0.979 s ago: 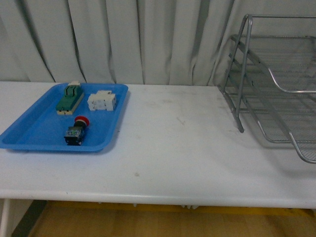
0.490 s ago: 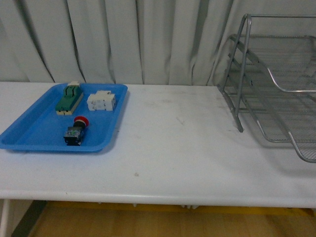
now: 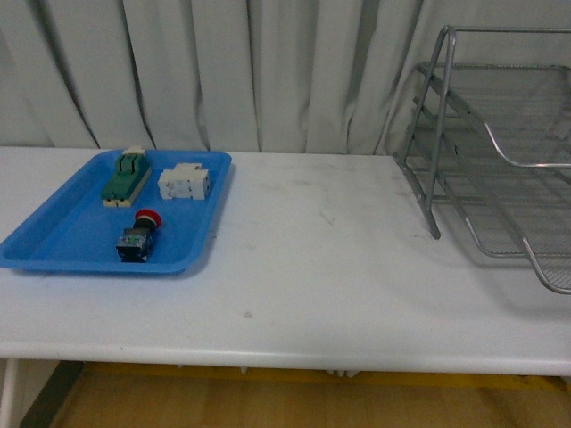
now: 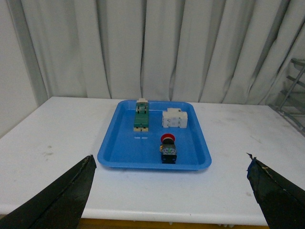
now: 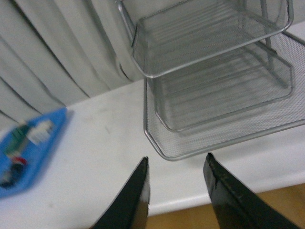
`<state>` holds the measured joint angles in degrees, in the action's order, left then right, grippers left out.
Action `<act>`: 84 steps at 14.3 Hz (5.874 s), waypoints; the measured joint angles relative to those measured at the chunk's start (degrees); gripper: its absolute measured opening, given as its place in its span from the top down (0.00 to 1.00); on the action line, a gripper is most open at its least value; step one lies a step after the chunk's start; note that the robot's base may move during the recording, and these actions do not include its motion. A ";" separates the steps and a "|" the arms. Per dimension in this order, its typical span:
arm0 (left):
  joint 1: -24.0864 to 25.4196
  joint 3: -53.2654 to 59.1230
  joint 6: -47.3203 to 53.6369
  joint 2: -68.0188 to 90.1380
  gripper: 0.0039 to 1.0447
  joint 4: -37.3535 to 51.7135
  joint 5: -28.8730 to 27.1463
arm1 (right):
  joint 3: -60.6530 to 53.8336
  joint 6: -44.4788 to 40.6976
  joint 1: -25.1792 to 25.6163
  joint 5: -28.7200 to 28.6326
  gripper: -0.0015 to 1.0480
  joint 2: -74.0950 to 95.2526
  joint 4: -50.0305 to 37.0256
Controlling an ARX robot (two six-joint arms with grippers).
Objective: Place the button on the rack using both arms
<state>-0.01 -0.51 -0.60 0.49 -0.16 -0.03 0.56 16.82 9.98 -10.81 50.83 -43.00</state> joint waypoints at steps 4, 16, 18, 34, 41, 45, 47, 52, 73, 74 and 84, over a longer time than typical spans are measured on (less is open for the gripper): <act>0.00 0.00 0.00 0.00 0.06 0.02 0.04 | 0.04 -15.56 -10.38 9.92 0.98 -20.65 13.42; 0.00 0.00 0.00 0.00 0.06 -0.02 0.02 | 0.04 -16.46 -9.97 10.78 0.98 -41.22 33.24; 0.00 0.00 0.00 0.00 0.06 -0.02 0.04 | 0.28 -16.48 -9.97 10.84 0.98 -50.49 42.49; -3.23 -6.84 -8.92 8.79 0.06 -14.53 -9.99 | 0.07 -16.55 -9.97 10.84 0.06 -50.60 43.21; 8.20 -37.64 -9.11 73.44 0.06 17.97 0.37 | 0.07 -16.55 -9.97 10.82 0.06 -50.60 43.19; 5.29 -54.14 -4.90 95.91 0.06 10.56 -1.27 | 0.07 -16.55 -9.97 10.82 0.06 -50.60 43.19; 2.56 -61.33 -2.99 103.10 0.06 6.73 -1.90 | 0.07 -16.55 -9.97 10.82 0.06 -50.60 43.21; -2.19 -70.60 -0.90 114.27 0.06 1.31 -1.99 | 0.07 -16.55 -9.97 10.82 0.06 -50.60 43.19; -4.79 -88.65 -3.82 136.08 0.30 -8.83 -6.60 | 0.07 -16.55 -9.97 10.82 0.06 -50.60 43.19; -4.79 -88.65 -3.80 136.08 0.38 -8.81 -6.75 | 0.07 -16.55 -9.97 10.82 0.06 -50.60 43.19; -8.59 -60.67 2.86 100.13 0.66 6.32 2.86 | 0.07 -16.55 -9.97 10.82 0.06 -50.60 43.19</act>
<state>-8.60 -61.19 2.26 100.62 6.15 2.83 0.62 0.27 0.01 0.01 0.23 0.19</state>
